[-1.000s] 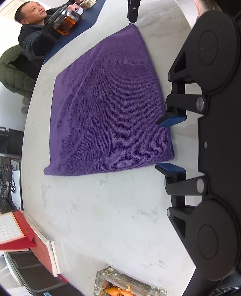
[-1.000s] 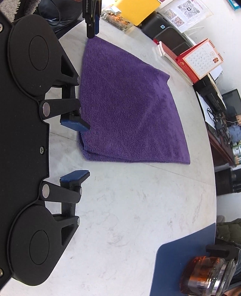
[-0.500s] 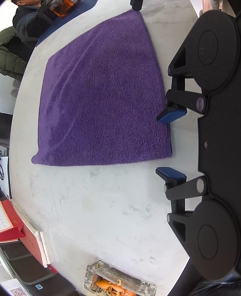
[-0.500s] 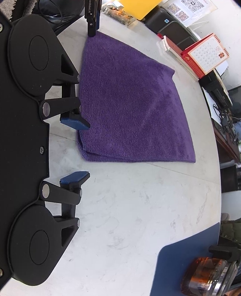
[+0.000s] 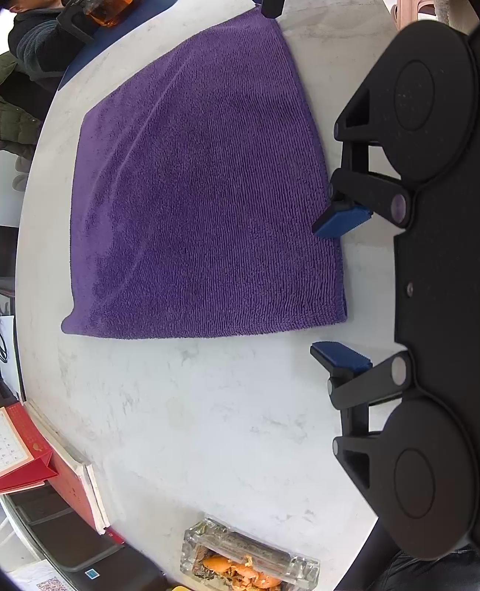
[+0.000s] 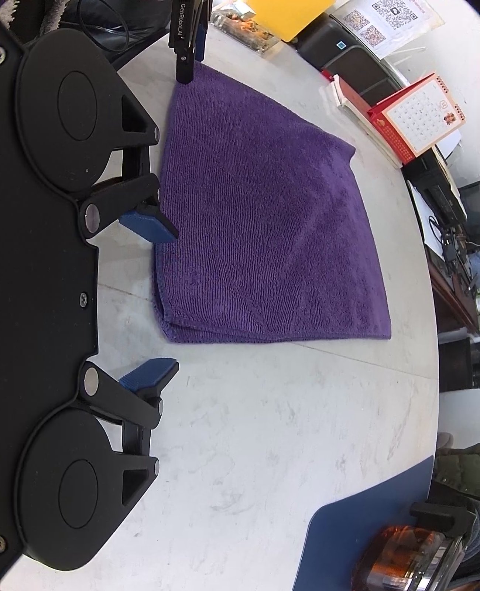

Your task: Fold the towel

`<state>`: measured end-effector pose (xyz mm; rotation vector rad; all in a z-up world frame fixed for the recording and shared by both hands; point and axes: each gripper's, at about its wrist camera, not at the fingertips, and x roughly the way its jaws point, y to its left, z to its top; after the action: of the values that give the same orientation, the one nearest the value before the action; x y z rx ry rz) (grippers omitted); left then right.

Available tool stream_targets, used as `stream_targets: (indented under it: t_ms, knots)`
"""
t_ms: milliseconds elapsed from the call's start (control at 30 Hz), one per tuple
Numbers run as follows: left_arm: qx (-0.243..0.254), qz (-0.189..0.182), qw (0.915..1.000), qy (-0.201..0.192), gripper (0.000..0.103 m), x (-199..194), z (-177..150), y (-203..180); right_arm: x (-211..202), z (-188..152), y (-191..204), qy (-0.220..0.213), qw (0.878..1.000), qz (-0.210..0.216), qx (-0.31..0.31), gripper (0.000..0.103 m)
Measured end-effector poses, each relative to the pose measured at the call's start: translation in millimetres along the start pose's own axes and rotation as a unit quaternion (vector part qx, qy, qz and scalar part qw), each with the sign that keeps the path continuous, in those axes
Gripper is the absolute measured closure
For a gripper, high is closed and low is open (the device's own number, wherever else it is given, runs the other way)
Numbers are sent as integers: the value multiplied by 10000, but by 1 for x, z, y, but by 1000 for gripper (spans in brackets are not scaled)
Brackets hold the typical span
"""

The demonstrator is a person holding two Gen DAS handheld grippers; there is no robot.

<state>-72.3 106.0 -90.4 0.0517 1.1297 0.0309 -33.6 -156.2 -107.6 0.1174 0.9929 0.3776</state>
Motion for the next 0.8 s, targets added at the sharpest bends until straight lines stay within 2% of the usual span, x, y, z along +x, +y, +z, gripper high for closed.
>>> stream_targets:
  t_ms: [400,633,800]
  knots:
    - [56,83,9999,-56,41,2,-1,-6,7,6,4,-35,9998,159,-149,27]
    - [242,161,9995,-116,41,2,-1,-13,8,7,4,-62,9995,133,-275,38]
    - [349,127,9992,-168,51,2,-1,-16,10,8,4,-69,9990,53,-433,49]
